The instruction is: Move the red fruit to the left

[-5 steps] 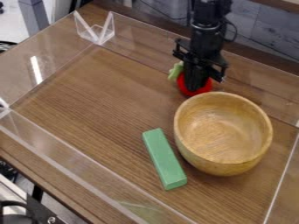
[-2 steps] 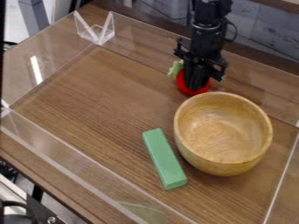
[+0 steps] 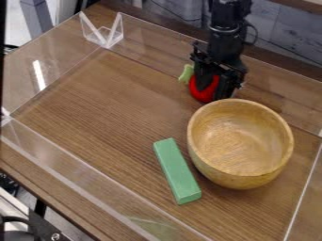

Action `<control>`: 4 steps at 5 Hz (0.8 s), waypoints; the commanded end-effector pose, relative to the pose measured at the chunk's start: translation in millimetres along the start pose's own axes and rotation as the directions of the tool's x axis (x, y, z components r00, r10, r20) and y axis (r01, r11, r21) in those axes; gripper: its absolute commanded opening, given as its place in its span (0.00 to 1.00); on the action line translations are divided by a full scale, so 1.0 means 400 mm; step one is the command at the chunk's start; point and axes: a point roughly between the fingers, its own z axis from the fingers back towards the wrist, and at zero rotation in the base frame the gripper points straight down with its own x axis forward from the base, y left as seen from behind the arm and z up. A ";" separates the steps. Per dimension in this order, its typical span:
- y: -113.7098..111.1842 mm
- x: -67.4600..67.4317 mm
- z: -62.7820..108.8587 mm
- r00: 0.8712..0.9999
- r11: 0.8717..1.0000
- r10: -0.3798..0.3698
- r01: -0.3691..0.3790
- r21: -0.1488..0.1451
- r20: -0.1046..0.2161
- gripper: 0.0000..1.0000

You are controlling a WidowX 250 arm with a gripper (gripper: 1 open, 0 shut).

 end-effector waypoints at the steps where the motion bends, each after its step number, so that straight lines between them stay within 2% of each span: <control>1: 0.023 0.030 0.030 0.998 0.999 -0.014 0.012 0.032 0.067 0.00; 2: 0.025 0.027 0.027 0.998 0.999 -0.020 0.018 0.036 0.065 0.00; 3: 0.023 0.023 0.029 0.997 0.999 -0.019 0.016 0.035 0.076 1.00; 4: 0.020 0.018 0.031 0.996 0.999 -0.020 0.016 0.036 0.087 1.00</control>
